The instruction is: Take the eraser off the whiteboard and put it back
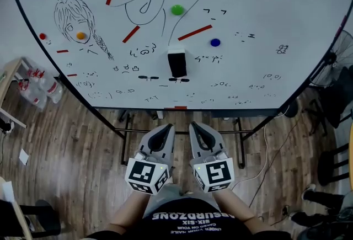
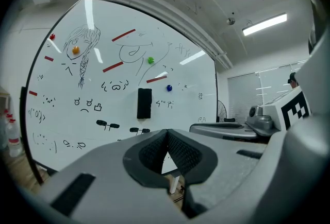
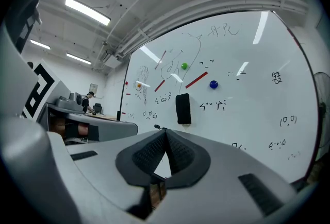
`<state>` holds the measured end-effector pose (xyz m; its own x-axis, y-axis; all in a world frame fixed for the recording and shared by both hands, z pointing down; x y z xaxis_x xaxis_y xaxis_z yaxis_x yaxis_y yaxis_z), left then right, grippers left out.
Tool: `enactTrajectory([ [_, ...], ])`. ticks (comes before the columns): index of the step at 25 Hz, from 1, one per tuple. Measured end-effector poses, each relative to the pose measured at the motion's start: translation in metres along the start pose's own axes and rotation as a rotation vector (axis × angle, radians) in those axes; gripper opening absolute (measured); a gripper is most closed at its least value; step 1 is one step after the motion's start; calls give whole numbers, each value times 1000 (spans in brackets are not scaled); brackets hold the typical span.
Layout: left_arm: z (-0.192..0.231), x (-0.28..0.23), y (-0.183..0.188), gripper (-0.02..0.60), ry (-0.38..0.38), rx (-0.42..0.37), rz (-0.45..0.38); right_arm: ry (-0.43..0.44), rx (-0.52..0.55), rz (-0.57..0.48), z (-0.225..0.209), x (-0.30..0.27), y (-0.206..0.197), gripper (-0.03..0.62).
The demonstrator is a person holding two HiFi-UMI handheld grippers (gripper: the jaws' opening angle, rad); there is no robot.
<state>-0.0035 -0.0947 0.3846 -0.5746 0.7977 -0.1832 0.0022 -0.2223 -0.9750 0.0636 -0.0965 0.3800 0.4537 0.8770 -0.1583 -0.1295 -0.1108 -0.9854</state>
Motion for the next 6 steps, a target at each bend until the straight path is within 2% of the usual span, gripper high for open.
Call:
enactTrajectory([
  [6,-3,-4,3,6,-1,-1,-4,-2,-2,2,-5,1,1,-2],
])
Point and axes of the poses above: the fingertips, and each gripper's own axes: x backward along the fingers, z to its left, y out of its top, the point moved 1 cm from there along x, backward along the fingers, and after that the axes turned 7 degrees about z, right-handed, at the moved point
